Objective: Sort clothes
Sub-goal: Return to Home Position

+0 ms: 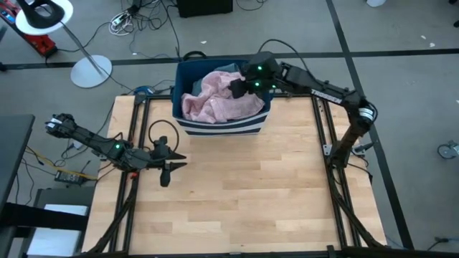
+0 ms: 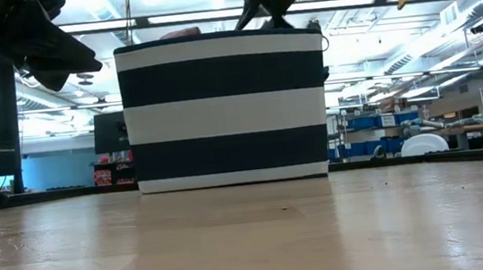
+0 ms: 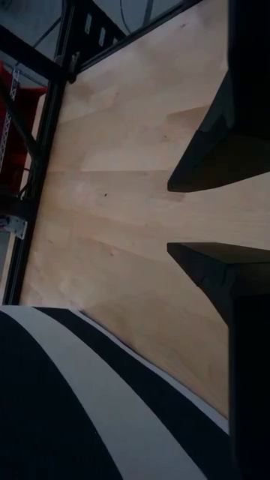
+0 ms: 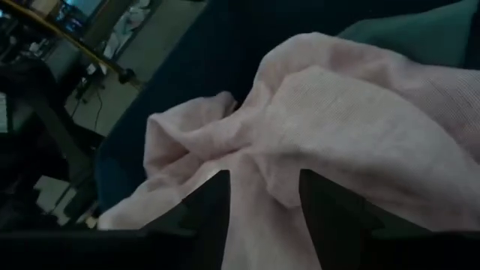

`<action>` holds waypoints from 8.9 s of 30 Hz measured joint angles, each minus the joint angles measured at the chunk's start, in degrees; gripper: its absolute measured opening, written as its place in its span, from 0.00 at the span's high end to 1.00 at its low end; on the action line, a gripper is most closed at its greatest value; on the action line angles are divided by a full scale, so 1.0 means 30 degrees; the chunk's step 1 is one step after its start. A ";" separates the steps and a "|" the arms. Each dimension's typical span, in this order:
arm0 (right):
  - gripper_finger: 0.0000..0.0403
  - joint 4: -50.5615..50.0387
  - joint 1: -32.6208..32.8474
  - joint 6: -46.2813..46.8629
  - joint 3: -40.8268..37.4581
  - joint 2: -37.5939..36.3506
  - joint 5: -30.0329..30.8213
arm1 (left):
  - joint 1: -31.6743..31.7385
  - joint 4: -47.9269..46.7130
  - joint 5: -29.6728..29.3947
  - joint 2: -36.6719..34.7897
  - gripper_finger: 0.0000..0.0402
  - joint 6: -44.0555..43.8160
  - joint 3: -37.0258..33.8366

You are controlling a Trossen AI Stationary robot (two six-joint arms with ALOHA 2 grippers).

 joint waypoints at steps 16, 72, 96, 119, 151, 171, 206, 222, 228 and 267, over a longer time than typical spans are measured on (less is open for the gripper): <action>0.60 -0.0760 0.4934 -0.1419 0.0029 -0.1521 -0.0051 | 0.0000 -0.0025 0.0436 0.0003 0.69 -0.0007 0.0000; 0.60 0.6502 1.3815 -0.2836 -1.1890 -0.4368 0.2018 | 0.3931 0.4084 0.5279 -0.8799 0.69 0.5696 -0.5085; 0.60 1.2761 1.2933 -0.3217 -1.7744 -0.8038 0.2704 | 0.6725 0.0930 0.7956 -1.2128 0.69 0.6718 -0.5005; 0.60 1.4826 1.2778 -0.4802 -2.2622 -1.2602 0.4163 | 0.6725 0.4182 0.8035 -1.2128 0.69 0.7147 -0.7584; 0.60 1.8953 0.8010 -0.6847 -3.1451 -2.0304 0.0375 | 0.6725 0.4472 0.8306 -1.2128 0.69 0.7147 -0.7606; 0.60 1.5035 0.9718 -0.7861 -3.2370 -2.5125 0.3592 | 0.6725 0.4619 0.8313 -1.2128 0.69 0.7147 -0.7606; 0.60 1.1448 0.9660 -0.6578 -3.2319 -2.5148 0.3388 | 0.6725 0.4626 0.8320 -1.2121 0.69 0.7147 -0.7613; 0.60 1.1506 0.9660 -0.6593 -3.2319 -2.5148 0.3388 | 0.6725 0.4626 0.8320 -1.2121 0.69 0.7147 -0.7613; 0.60 1.1514 0.9660 -0.6593 -3.2319 -2.5148 0.3395 | 0.6725 0.4626 0.8320 -1.2122 0.69 0.7147 -0.7613; 0.60 1.1514 0.9660 -0.6600 -3.2305 -2.5141 0.3402 | 0.6725 0.4626 0.8325 -1.2121 0.69 0.7147 -0.7613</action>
